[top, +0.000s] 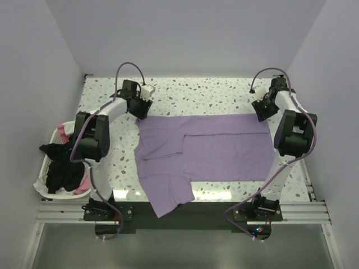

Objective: Fold and stack the t-shirts
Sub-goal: Fold the tshirt

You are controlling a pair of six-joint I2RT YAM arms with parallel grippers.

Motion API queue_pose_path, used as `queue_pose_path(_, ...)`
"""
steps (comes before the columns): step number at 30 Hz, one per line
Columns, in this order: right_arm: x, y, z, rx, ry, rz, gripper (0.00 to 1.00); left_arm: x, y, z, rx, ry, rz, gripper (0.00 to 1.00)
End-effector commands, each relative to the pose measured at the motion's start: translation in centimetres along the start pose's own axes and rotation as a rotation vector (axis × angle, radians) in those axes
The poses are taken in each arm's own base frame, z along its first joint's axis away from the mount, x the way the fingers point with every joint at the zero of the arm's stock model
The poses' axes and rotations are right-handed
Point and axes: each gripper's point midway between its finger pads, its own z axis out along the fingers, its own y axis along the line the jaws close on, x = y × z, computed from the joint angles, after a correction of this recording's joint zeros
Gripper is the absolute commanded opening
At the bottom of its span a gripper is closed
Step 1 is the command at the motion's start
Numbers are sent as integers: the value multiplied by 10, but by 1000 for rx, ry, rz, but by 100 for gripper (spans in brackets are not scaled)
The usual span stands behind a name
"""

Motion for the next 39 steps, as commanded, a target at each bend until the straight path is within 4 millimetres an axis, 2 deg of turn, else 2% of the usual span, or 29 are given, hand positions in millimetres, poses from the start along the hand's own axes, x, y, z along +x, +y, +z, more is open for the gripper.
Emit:
queue_pose_path(1,5,-10,7,60,18,3,42,5,19,3,-70,33,-44,56)
queue_pose_path(4,12,-13,13,84,44,-11,40,26,22,7,-96,88,-36,55)
queue_pose_path(6,17,-13,18,88,66,-19,40,38,25,7,-108,123,-34,49)
queue_pose_path(7,20,-14,18,95,77,-21,39,44,27,7,-109,134,-36,36)
queue_pose_path(9,22,-14,19,99,84,-28,38,51,31,6,-119,154,-40,24)
queue_pose_path(10,23,-14,19,98,87,-29,38,57,36,6,-127,166,-45,9)
queue_pose_path(12,27,-16,19,112,100,-37,38,60,49,3,-165,168,-54,0)
queue_pose_path(14,27,-15,18,115,98,-42,38,63,65,0,-195,161,-77,0)
queue_pose_path(16,25,-15,16,116,89,-35,38,58,76,1,-195,140,-98,0)
queue_pose_path(20,13,-5,20,105,71,-33,38,43,67,15,-104,100,-115,0)
queue_pose_path(21,10,-4,21,111,68,-25,38,30,70,16,-102,68,-114,0)
queue_pose_path(23,3,-5,24,121,60,-14,38,25,72,25,-98,60,-118,0)
queue_pose_path(25,-9,-14,21,152,39,35,39,3,85,26,-126,20,-118,0)
queue_pose_path(26,-12,-16,21,156,37,49,40,0,88,29,-124,13,-122,2)
queue_pose_path(27,-21,-21,12,170,19,66,42,-18,92,23,-123,-25,-120,6)
queue_pose_path(28,-26,-21,7,160,-3,69,44,-26,94,18,-118,-44,-131,17)
queue_pose_path(29,-33,-22,-10,168,-30,70,46,-44,89,5,-76,-100,-121,23)
queue_pose_path(30,-39,-22,-22,169,-48,69,50,-51,85,-5,-55,-125,-113,28)
queue_pose_path(31,-48,-10,-32,108,-95,57,53,-58,83,-16,-49,-150,-89,36)
queue_pose_path(32,-50,-6,-43,88,-106,42,57,-77,81,-46,-61,-213,-62,40)
queue_pose_path(33,-52,0,-67,75,-129,17,61,-73,67,-53,-11,-230,-28,48)
queue_pose_path(34,-52,9,-77,41,-141,-5,70,-75,60,-66,3,-246,2,51)
queue_pose_path(35,-53,23,-86,-19,-163,-32,75,-86,51,-97,6,-299,47,54)
queue_pose_path(36,-41,38,-95,-71,-134,-74,78,-67,29,-101,90,-277,68,61)
queue_pose_path(37,-36,48,-113,-98,-143,-111,85,-61,21,-111,106,-280,147,62)
queue_pose_path(38,-32,61,-123,-140,-152,-138,88,-62,10,-136,114,-312,203,64)
queue_pose_path(39,-9,78,-123,-205,-95,-178,89,-32,-13,-136,202,-258,211,66)
